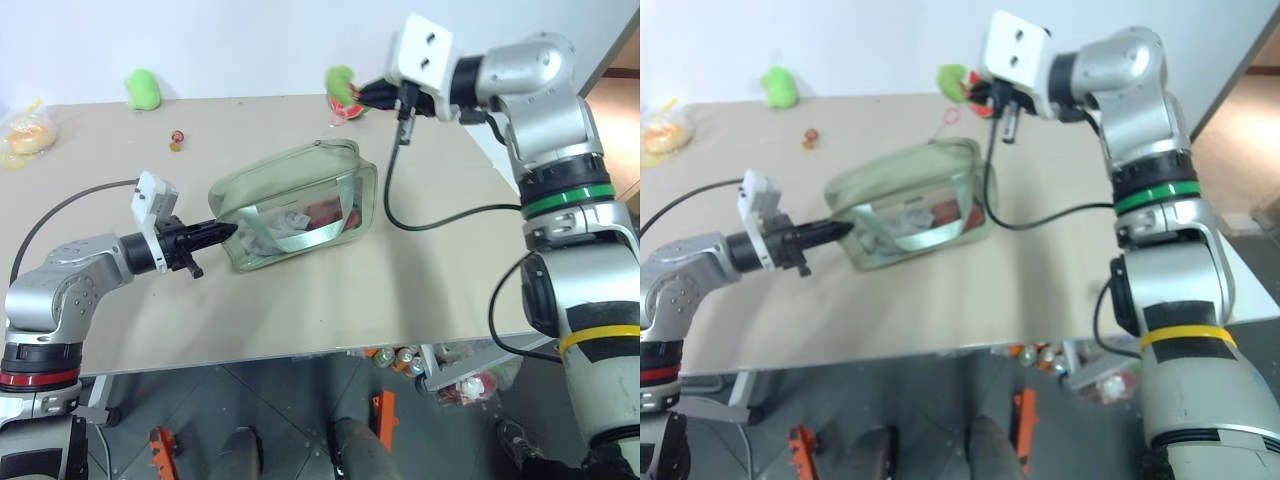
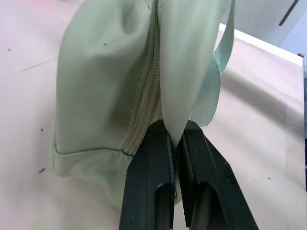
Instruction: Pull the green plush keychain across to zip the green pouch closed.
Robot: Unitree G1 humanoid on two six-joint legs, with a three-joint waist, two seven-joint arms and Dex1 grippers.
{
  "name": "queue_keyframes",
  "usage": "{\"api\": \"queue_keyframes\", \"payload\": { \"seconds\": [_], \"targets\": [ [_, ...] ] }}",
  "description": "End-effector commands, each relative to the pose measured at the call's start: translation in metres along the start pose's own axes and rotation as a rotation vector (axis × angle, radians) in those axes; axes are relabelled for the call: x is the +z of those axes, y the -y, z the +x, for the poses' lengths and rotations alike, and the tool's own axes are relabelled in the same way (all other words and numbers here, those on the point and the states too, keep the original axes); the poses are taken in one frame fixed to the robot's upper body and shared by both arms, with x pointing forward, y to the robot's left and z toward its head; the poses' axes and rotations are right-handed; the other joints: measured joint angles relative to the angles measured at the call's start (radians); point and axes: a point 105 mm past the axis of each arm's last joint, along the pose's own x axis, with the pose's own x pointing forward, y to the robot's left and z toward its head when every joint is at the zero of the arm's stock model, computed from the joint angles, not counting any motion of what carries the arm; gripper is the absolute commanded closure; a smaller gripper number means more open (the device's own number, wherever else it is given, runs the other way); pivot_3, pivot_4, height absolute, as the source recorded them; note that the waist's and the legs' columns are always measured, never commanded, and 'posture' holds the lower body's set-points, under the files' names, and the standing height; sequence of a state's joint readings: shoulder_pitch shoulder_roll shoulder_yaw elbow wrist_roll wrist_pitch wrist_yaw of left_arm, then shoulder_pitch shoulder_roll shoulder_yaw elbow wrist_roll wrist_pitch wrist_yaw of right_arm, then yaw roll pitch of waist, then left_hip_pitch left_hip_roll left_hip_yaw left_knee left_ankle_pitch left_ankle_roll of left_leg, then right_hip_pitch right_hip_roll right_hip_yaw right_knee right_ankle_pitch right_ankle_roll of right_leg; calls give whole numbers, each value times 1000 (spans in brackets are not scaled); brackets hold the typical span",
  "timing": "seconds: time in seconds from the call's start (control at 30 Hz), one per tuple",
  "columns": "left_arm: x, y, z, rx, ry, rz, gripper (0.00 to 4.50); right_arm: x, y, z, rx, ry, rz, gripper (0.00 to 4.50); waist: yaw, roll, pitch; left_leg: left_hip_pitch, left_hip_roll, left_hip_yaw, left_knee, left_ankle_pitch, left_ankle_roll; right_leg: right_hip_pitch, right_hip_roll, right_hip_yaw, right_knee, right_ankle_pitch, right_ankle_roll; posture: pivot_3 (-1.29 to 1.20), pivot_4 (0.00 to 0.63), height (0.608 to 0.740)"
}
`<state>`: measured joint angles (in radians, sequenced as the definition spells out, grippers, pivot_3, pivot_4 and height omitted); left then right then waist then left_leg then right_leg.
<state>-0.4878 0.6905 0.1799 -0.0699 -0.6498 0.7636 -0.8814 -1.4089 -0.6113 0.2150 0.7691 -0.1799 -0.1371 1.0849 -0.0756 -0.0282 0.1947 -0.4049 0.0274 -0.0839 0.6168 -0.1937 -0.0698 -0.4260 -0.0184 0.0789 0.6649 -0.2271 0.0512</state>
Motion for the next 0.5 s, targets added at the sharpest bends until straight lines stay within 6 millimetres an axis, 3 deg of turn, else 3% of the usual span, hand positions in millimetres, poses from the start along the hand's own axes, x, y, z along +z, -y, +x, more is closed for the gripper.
{"api": "queue_keyframes", "payload": {
  "seconds": [0.03, 0.13, 0.3, 0.5],
  "targets": [
    [-13, -3, -8, 29, -56, -38, 4500, -30, 7, -25, -100, -100, -33, 4489, 0, 0, 0, 1, 0, 0, 0, 0, 0, 0, 0, 0, 0, 0, 0, 0, 150, 740],
    [-11, -2, -12, 32, -45, -49, 4500, -70, -11, -35, -125, -176, 76, 4489, -8, 0, 0, 2, 0, 1, 0, 0, 0, 0, 1, 1, 0, 0, 0, 0, 150, 740],
    [2, 2, -14, 11, 15, -66, 4500, -110, -45, -45, -133, -235, 182, 4489, -9, 1, 0, 3, 1, 2, 0, 0, 0, 1, 1, 2, 1, 0, 0, 0, 150, 740],
    [26, 9, -9, -40, 120, -83, 4500, -138, -116, -24, -65, -252, 284, 4489, -12, 0, 0, 3, 1, 2, 1, 0, 0, 2, 2, 3, 1, 0, 0, 0, 150, 740]
  ]
}}
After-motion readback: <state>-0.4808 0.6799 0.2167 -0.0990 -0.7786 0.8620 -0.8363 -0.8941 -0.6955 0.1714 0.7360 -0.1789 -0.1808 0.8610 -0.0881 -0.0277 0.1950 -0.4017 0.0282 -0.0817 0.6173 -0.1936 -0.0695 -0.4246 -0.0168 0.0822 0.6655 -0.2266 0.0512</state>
